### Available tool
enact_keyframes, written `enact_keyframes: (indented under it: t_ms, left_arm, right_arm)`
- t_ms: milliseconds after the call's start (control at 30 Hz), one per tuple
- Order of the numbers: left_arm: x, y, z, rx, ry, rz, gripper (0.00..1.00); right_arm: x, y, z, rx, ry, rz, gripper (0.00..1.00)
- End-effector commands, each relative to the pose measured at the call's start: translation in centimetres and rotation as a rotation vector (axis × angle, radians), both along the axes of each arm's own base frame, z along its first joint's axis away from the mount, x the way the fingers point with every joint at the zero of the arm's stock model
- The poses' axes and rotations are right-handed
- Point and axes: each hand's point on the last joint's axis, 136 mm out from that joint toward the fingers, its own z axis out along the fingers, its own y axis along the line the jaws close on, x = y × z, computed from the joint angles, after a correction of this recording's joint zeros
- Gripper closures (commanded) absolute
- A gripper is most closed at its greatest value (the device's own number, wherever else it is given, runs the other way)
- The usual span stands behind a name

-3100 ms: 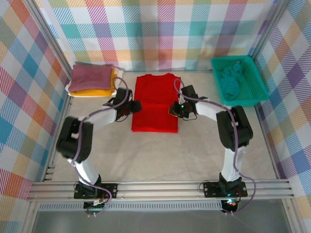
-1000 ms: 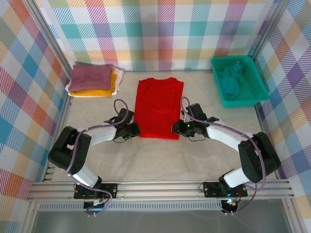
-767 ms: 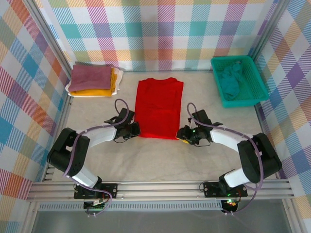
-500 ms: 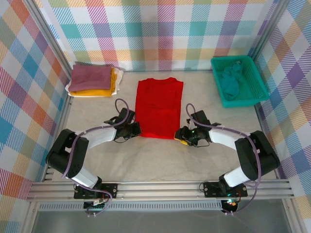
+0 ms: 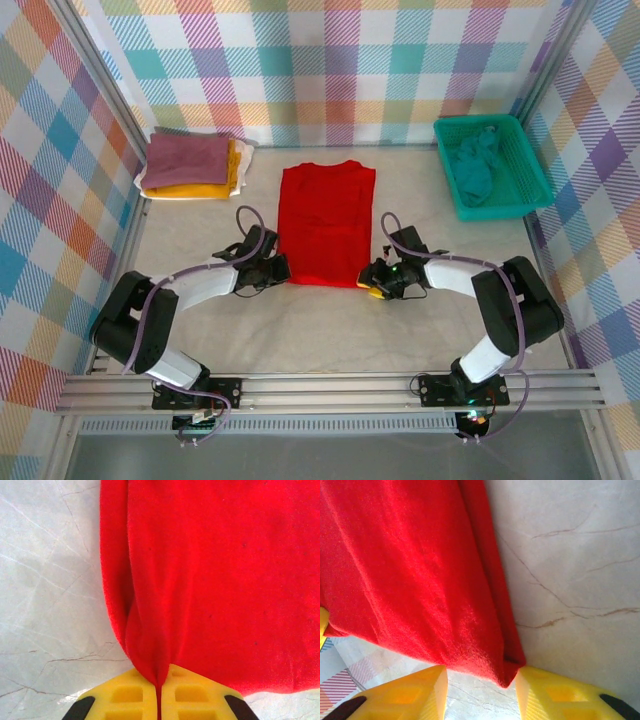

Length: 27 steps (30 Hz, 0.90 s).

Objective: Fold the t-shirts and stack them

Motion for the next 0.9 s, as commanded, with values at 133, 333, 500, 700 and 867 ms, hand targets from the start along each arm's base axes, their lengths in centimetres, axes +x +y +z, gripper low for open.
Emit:
enact_keyframes:
  t_ms: [133, 333, 500, 700, 867]
  left_arm:
    - [-0.8, -0.2, 0.9, -0.012, -0.013, -0.008, 1.0]
    - [-0.9, 0.0, 1.0, -0.004, -0.019, -0.006, 1.0]
    - [-1.1, 0.3, 0.5, -0.001, -0.016, 0.001, 1.0]
    - [-1.3, 0.5, -0.1, 0.006, -0.008, 0.009, 1.0]
    - [-1.7, 0.5, 1.5, -0.019, -0.037, 0.003, 1.0]
  right_arm:
    - [2.6, 0.1, 1.5, -0.018, -0.073, -0.056, 0.62]
    - [2.3, -0.3, 0.7, -0.044, -0.052, -0.06, 0.61]
    - [1.6, -0.4, -0.5, -0.044, -0.018, -0.06, 0.61]
    - [2.0, 0.1, -0.2, -0.025, -0.038, -0.046, 0.89]
    - [1.5, 0.2, 1.8, -0.003, -0.088, 0.003, 1.0]
